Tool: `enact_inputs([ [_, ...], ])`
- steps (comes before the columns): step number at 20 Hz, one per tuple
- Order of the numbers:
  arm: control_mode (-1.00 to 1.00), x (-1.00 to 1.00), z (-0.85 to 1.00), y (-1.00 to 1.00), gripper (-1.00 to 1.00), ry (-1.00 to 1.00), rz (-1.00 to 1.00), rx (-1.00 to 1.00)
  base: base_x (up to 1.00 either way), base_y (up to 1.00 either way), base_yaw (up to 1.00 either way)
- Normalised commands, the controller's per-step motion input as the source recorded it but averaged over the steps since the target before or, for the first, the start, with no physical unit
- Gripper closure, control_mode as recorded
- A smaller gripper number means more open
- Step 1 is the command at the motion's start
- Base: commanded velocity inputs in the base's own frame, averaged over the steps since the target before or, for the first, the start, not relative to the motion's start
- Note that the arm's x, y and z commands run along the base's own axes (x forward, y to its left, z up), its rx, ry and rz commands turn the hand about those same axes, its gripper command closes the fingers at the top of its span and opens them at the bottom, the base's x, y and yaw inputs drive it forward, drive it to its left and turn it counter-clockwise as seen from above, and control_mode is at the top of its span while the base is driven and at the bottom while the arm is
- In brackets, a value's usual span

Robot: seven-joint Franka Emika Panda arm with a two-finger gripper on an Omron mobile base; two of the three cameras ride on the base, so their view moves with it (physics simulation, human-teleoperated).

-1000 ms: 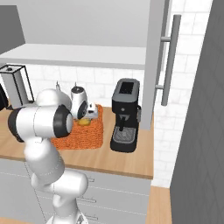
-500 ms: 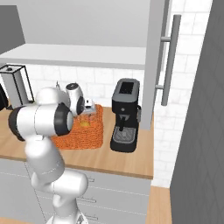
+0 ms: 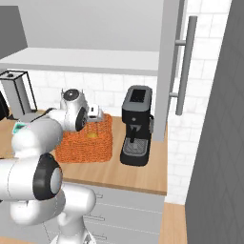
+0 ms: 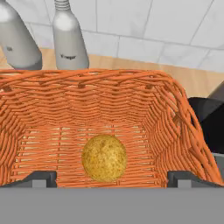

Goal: Open the cabinet, pick up the bread from the cabinet and place it in the basket. Then move the basket to the dining counter.

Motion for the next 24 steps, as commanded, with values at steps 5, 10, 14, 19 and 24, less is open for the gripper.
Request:
enact_inputs([
  [5,-1.0,-0.72,0.75,-0.26,-1.0,-0.07,-0.33,0.13,0.0,0.0,0.0],
  [10,-1.0,-0.69,0.6,-0.31,-1.0,0.05,-0.37,0.35,0.0,0.0,0.0],
  [14,-1.0,-0.74,0.18,-0.43,-1.0,0.16,-0.07,0.47,0.0,0.0,0.0],
  [19,-1.0,-0.32,-0.07,-0.14,-1.0,0.14,-0.03,0.14,0.0,0.0,0.0],
  [24,-1.0,0.07,-0.12,-0.01,-1.0,0.37,-0.03,0.08,0.0,0.0,0.0],
])
